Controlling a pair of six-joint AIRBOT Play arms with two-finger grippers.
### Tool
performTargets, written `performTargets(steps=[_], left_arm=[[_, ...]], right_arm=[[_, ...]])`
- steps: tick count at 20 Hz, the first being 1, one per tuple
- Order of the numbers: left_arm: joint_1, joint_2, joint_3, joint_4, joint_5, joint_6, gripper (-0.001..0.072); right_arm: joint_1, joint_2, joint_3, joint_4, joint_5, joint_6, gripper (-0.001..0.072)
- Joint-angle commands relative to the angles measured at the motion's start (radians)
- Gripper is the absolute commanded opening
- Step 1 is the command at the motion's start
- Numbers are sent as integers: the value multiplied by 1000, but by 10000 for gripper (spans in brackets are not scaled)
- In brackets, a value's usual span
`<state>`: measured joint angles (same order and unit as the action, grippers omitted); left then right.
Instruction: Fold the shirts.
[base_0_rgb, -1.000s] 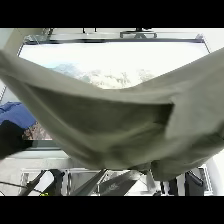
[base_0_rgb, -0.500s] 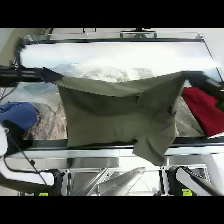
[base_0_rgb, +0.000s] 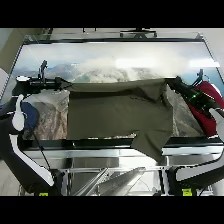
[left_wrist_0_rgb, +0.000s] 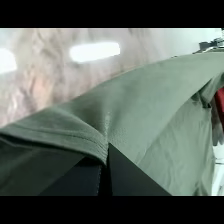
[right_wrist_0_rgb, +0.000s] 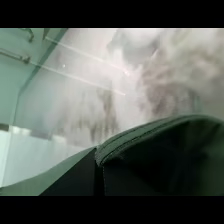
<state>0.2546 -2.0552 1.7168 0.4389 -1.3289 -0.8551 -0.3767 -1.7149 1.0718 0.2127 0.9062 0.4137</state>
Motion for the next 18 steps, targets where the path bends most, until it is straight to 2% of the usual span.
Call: performTargets(steps=[1, 7, 9, 18], left_arm=[[-18, -63, 111, 5, 21, 1, 28], [-22, -63, 151, 6, 108, 3, 29], [-30, -63, 127, 6, 139, 31, 30], [-40, -63, 27, 95, 163, 55, 30]], right_arm=[[4, -74, 117, 50, -10, -26, 15], [5, -95, 217, -14, -19, -35, 16], [5, -119, 217, -58, -19, -51, 16], [2, -144, 217, -274, -30, -48, 16]])
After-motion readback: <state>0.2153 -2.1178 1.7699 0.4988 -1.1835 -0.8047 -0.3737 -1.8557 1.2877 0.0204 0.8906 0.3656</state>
